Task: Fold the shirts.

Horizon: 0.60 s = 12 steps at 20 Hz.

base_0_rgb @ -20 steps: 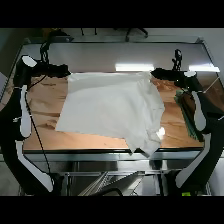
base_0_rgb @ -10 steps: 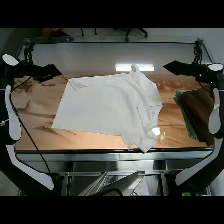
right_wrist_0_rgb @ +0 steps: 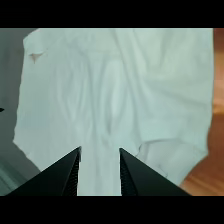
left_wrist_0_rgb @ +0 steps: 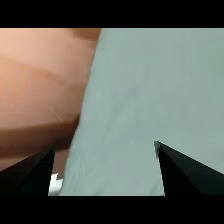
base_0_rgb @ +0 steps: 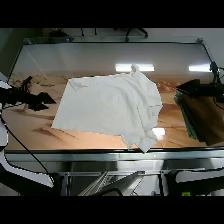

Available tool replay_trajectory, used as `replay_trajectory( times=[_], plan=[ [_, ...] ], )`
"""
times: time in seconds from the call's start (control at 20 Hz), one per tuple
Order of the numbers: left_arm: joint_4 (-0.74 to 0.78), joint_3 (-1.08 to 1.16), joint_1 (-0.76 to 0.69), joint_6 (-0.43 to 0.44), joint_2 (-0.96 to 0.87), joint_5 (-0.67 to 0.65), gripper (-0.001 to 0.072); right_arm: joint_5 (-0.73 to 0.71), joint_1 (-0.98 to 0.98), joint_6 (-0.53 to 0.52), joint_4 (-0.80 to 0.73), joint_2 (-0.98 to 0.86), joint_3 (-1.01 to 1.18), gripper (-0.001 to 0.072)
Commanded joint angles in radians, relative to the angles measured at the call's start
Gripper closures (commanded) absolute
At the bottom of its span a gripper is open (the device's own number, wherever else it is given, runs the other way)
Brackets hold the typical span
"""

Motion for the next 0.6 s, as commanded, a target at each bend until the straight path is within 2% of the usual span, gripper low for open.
replay_trajectory(
  times=[0.0, 0.15, 0.2, 0.25, 0.3, 0.4, 0.55],
  plan=[
    [0.0, -0.08, 0.024, 0.077, -0.014, 0.053, 0.0024, 0.023, -0.056, -0.024, -0.019, 0.146, -0.211, 0.0426],
    [0.0, -0.053, 0.009, 0.08, -0.084, -0.034, 0.0024, -0.005, -0.058, 0.008, -0.124, 0.226, -0.293, 0.0426],
    [0.0, -0.046, 0.006, 0.08, -0.107, -0.065, 0.0047, -0.004, -0.058, 0.026, -0.149, 0.245, -0.312, 0.0426],
    [0.001, -0.04, 0.0, 0.08, -0.123, -0.092, 0.0138, -0.003, -0.058, 0.039, -0.166, 0.261, -0.327, 0.0424],
    [0.001, -0.034, -0.005, 0.08, -0.138, -0.114, 0.0179, 0.005, -0.058, 0.051, -0.182, 0.277, -0.334, 0.0417],
    [0.0, -0.031, -0.005, 0.077, -0.158, -0.171, 0.0181, 0.034, -0.058, 0.097, -0.234, 0.311, -0.339, 0.0274],
    [0.0, -0.05, -0.005, 0.071, -0.159, -0.237, 0.0182, 0.047, -0.056, 0.131, -0.352, 0.348, -0.375, 0.0267]
  ],
)
